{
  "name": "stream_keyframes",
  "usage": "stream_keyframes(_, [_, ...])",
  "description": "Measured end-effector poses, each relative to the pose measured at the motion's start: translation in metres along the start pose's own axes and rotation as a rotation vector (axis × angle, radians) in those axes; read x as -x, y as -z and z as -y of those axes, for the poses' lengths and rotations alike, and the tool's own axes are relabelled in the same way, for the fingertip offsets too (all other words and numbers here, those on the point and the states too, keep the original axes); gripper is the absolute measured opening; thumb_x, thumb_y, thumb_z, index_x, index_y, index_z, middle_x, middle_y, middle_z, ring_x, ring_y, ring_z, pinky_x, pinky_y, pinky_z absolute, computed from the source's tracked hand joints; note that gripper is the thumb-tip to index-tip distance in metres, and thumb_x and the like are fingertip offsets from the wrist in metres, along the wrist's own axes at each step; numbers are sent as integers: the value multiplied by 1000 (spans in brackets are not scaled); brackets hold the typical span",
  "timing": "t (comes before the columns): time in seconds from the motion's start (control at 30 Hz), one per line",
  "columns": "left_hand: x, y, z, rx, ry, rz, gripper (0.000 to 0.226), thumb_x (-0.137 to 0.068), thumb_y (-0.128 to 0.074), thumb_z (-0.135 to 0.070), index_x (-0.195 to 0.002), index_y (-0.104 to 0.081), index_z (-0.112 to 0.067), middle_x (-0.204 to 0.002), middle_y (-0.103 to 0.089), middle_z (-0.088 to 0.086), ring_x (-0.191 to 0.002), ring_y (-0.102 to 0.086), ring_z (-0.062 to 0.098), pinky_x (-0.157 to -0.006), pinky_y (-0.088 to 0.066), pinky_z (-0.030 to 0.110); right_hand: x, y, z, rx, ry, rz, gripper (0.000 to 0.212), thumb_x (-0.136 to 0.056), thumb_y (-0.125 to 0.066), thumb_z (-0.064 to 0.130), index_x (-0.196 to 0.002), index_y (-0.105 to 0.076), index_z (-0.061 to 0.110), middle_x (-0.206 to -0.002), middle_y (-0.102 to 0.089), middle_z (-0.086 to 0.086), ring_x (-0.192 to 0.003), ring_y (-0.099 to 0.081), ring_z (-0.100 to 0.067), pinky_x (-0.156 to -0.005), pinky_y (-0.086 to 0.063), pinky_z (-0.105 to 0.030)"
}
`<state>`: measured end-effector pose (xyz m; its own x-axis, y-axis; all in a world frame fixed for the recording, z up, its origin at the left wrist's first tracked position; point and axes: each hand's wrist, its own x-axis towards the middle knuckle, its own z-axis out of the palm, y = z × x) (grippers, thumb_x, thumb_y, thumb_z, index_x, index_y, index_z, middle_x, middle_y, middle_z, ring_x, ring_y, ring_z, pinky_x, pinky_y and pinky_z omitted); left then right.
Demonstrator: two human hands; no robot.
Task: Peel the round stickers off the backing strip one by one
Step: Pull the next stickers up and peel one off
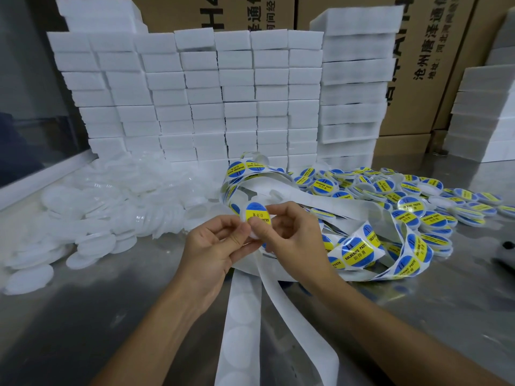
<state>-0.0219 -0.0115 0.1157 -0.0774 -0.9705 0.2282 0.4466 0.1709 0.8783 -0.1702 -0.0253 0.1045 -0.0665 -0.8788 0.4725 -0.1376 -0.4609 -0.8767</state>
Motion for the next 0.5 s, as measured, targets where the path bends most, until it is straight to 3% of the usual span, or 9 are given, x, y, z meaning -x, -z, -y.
stream_keyframes(0.07, [1, 0, -1, -19, 4, 37, 28, -72, -68, -15, -92, -63, 5, -95, -72, 23, -91, -72, 31, -75, -58, 31, 0, 0, 2, 4, -26, 2, 51, -68, -74, 56, -95, -66, 14, -77, -70, -16, -67, -66, -35, -60, -57, -42])
stream_keyframes(0.23, [3, -1, 2, -34, 70, 141, 11, -79, -63, -14, -84, -69, -6, -101, -71, 22, -95, -71, 36, -75, -58, 32, -5, 8, -1, -56, -37, 1, 25, -91, -67, 28, -80, -64, 6, -66, -73, 0, -49, -64, -8, -45, -48, -19])
stream_keyframes(0.3, [2, -1, 3, -27, 67, 127, 20, -80, -62, -14, -93, -64, 1, -101, -70, 24, -94, -71, 36, -74, -59, 32, -4, 6, -3, -45, -29, 11, 27, -89, -70, 33, -81, -64, 8, -68, -73, -2, -54, -67, -12, -47, -50, -23])
stream_keyframes(0.4, [3, -1, 1, -108, 51, 172, 30, -81, -62, -17, -96, -57, 8, -97, -71, 19, -88, -72, 28, -74, -58, 32, -1, 4, -2, 85, -46, -36, 50, -69, -78, 60, -76, -63, 13, -64, -68, -7, -56, -64, -21, -51, -52, -35])
stream_keyframes(0.5, [4, 0, -2, -246, 47, 206, 37, -80, -63, -21, -95, -52, 11, -99, -69, 19, -91, -69, 27, -73, -58, 33, -2, 7, -1, 105, -60, -51, 56, -66, -75, 67, -65, -55, 14, -51, -61, 2, -46, -56, -6, -45, -45, -22])
